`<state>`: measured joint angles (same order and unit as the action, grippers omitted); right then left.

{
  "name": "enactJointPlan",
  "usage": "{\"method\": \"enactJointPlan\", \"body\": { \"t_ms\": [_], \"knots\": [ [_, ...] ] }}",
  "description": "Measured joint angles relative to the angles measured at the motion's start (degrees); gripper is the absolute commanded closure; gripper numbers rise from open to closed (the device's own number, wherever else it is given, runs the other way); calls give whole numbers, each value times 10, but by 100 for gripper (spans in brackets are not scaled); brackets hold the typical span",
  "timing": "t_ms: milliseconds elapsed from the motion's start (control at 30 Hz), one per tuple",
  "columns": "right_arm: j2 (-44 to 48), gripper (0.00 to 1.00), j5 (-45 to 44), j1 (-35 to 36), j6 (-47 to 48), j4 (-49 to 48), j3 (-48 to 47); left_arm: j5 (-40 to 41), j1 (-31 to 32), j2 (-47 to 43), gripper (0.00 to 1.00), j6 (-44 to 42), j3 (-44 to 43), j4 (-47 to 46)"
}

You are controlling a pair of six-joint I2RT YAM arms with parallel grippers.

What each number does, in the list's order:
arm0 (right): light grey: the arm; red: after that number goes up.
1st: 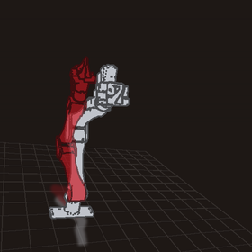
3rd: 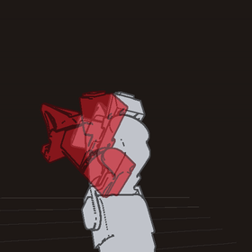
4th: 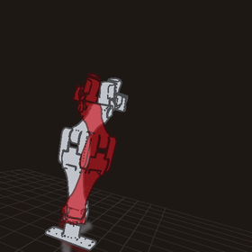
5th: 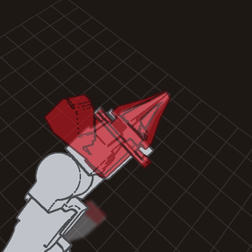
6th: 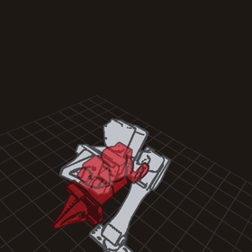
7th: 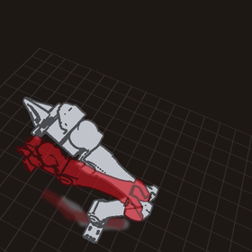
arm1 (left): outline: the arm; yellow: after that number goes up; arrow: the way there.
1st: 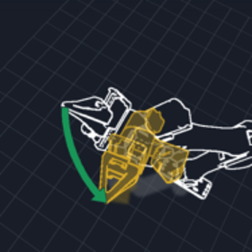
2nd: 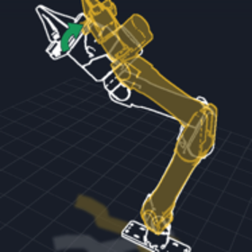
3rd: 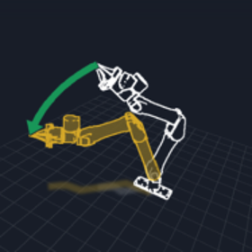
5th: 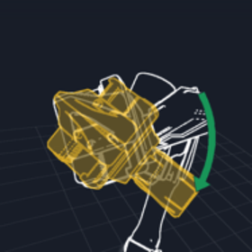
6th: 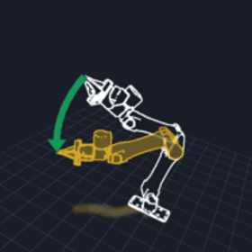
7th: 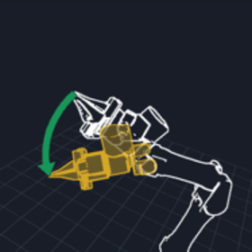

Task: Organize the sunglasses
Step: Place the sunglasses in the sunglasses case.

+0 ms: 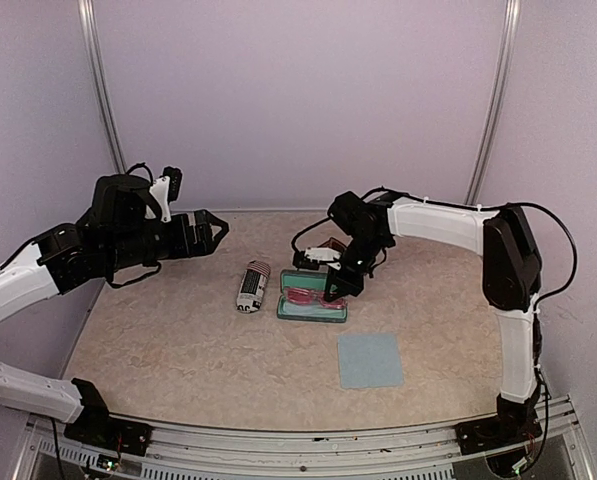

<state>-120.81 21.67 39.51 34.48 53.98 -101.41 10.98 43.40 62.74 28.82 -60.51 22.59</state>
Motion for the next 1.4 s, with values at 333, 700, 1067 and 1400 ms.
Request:
{"method": "enactJointPlan", "body": {
  "t_ms": [333, 700, 1067, 1400],
  "knots": [
    [-21, 100, 14, -1, 3, 1, -1, -5, -3, 9, 1, -2, 0, 0],
    [-29, 94, 38, -4, 10, 0, -1, -8, -3, 15, 1, -2, 0, 0],
    [-40, 83, 45, -9, 13, -6, -1, -13, -3, 19, 1, -2, 0, 0],
    [-40, 77, 29, -11, 3, -33, -1, -15, -3, 23, 1, -2, -6, 0]
  ]
}}
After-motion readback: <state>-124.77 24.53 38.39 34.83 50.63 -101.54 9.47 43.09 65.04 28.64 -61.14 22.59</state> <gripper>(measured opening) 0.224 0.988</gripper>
